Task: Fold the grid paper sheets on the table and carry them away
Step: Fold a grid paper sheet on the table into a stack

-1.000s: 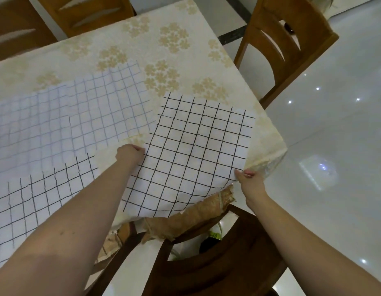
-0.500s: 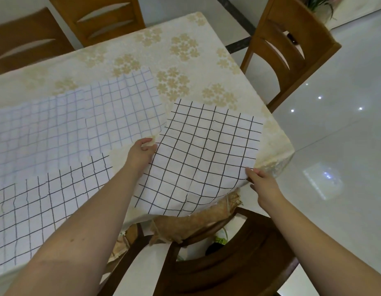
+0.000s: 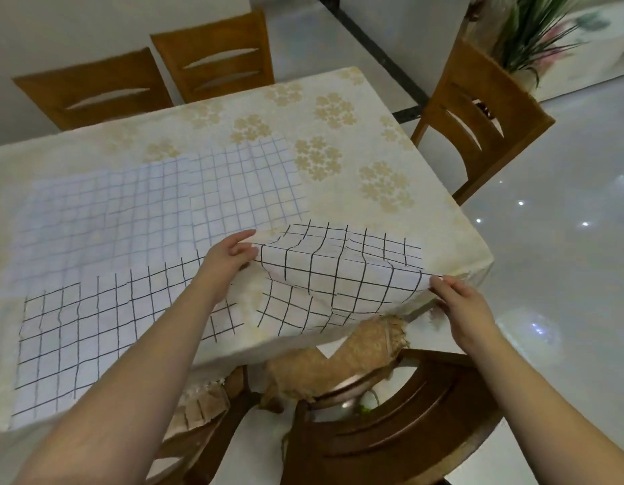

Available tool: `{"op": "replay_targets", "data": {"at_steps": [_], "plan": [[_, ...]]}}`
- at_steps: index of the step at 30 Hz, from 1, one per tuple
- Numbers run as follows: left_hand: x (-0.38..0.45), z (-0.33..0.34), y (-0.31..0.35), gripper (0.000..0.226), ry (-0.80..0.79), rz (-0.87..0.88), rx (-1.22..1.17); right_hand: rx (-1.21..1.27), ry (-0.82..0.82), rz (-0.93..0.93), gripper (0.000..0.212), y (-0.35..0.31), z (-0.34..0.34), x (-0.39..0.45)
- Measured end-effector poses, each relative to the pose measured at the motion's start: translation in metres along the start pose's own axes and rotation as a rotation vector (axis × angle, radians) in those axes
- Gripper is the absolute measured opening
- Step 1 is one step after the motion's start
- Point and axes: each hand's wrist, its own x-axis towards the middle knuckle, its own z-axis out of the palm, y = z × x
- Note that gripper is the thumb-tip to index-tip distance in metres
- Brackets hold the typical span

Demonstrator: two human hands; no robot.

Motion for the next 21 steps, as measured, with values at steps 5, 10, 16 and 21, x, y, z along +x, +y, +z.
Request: {"op": "replay_targets", "data": {"at_steps": [5,10,16,21], "plan": [[-0.036,-0.031,0.026,0.034,-0.008,0.134,0.137,0.007,-0.009,-0.103,0.02,-0.016,0.018,-0.027],[-0.061,-0.061,0.052,0.021,0.027,0.219,0.354,-0.071,-0.02,-0.219,0.024,-0.036,0.033,-0.051],[-0.074,-0.09,0.068,0.005,0.091,0.333,0.51,-0.088,-0.004,-0.359,0.008,-0.052,0.05,-0.059],[-0.075,-0.103,0.074,0.002,0.106,0.348,0.56,-0.068,-0.035,-0.394,0.019,-0.063,0.064,-0.062]]}}
